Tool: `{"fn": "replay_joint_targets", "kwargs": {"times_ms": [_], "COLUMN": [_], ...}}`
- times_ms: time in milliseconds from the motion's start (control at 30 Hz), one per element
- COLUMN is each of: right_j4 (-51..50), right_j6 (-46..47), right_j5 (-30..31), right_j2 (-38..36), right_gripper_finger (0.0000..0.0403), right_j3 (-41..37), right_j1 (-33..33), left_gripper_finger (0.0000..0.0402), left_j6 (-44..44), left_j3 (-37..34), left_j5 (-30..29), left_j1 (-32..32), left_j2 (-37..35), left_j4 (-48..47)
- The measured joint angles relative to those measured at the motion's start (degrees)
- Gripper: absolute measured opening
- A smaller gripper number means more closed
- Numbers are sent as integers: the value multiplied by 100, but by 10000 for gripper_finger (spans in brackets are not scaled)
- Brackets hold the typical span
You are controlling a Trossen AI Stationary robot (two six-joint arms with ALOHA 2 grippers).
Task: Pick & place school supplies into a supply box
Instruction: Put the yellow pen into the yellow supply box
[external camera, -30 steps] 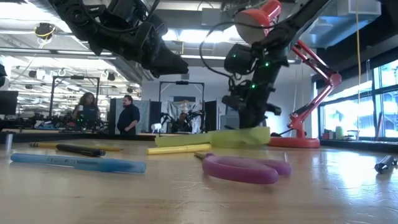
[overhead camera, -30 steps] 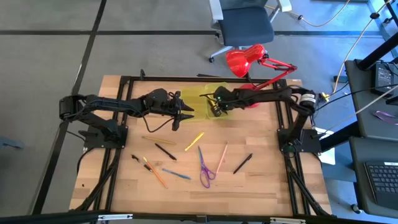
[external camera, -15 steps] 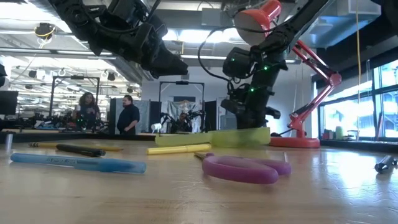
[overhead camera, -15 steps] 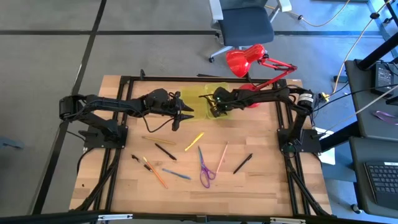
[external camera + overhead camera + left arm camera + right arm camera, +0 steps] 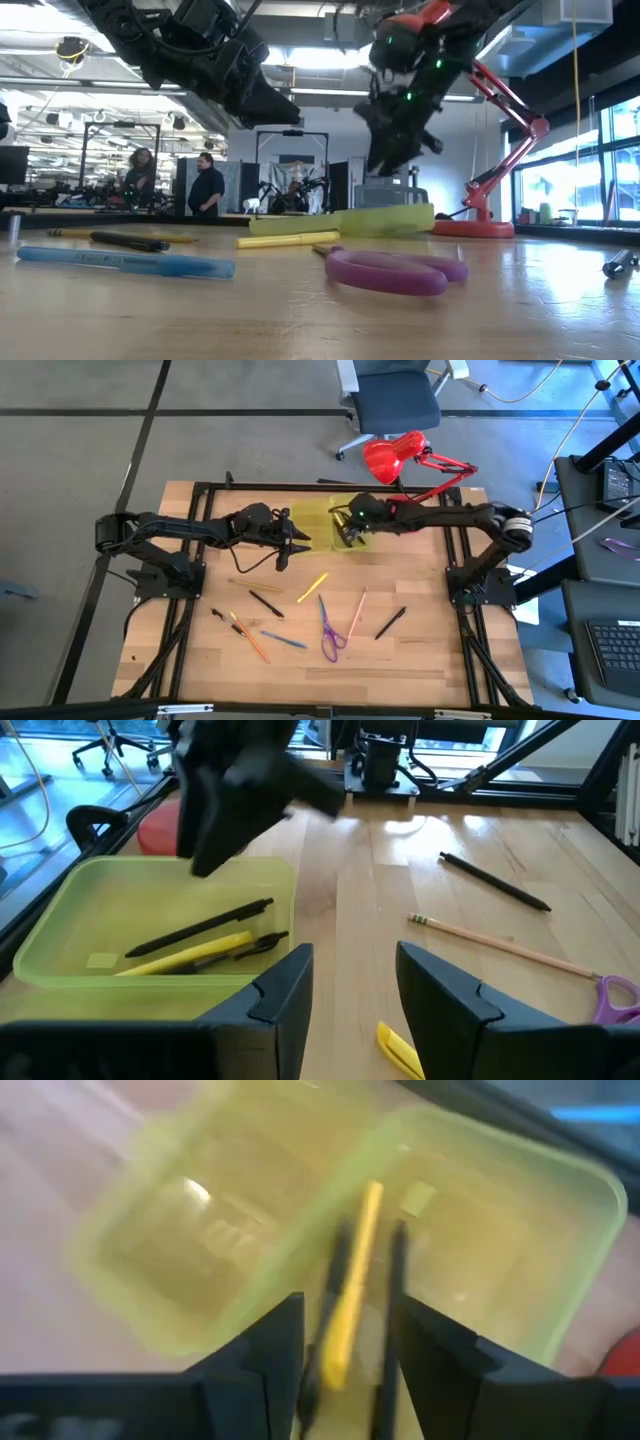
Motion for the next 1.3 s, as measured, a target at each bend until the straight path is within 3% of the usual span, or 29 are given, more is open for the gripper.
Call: {"fn": "replay_joint_targets", "kwargs": {"times_ms": [233, 900, 1300], "right_j4": [-7, -244, 1064], "right_j6": [-365, -982, -963], "right_j5": [432, 408, 447], "right_j2": [-223, -225, -613], "right_gripper_finger": [156, 156, 156], "right_j3": [0, -23, -1255], "right_j1": [594, 2548, 3367], "left_gripper_finger": [139, 139, 139], "left_j6": [0, 0, 0], "left_j3": [0, 0, 0], "left_j5": [0, 0, 2], "left_j1": [0, 0, -2], "left_j2": [0, 2, 2], "left_j4": [13, 13, 15]}}
